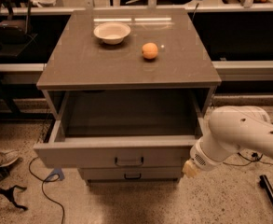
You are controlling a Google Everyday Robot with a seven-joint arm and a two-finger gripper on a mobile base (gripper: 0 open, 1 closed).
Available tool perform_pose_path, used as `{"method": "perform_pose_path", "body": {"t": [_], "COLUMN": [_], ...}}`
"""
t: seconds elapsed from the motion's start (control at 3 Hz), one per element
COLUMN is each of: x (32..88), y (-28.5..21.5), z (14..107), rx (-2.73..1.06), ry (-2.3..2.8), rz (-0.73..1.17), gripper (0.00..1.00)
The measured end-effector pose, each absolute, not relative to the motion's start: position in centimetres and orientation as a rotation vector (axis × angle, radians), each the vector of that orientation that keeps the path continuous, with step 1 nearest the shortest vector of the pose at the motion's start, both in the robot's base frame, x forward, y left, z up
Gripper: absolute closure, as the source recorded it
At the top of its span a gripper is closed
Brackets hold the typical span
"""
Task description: Close top drawer
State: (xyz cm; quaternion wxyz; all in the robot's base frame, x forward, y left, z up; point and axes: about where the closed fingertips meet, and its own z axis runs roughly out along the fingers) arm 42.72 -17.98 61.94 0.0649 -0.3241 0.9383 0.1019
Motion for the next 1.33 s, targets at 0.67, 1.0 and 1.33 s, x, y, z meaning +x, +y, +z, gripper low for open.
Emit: {"method": "perform_pose_path", "body": {"t": [0.67, 1.0, 1.33], "x": [50.7, 50.7, 57.2], "y": [-15.1, -15.1, -13.2], "z": [62.0, 62.0, 62.9], "rx": [-0.786, -0.786, -0.687], "ry": [2.707, 2.707, 2.610], "rz": [0.332, 0.332, 0.358], "gripper": [1.00, 1.00, 1.00]}}
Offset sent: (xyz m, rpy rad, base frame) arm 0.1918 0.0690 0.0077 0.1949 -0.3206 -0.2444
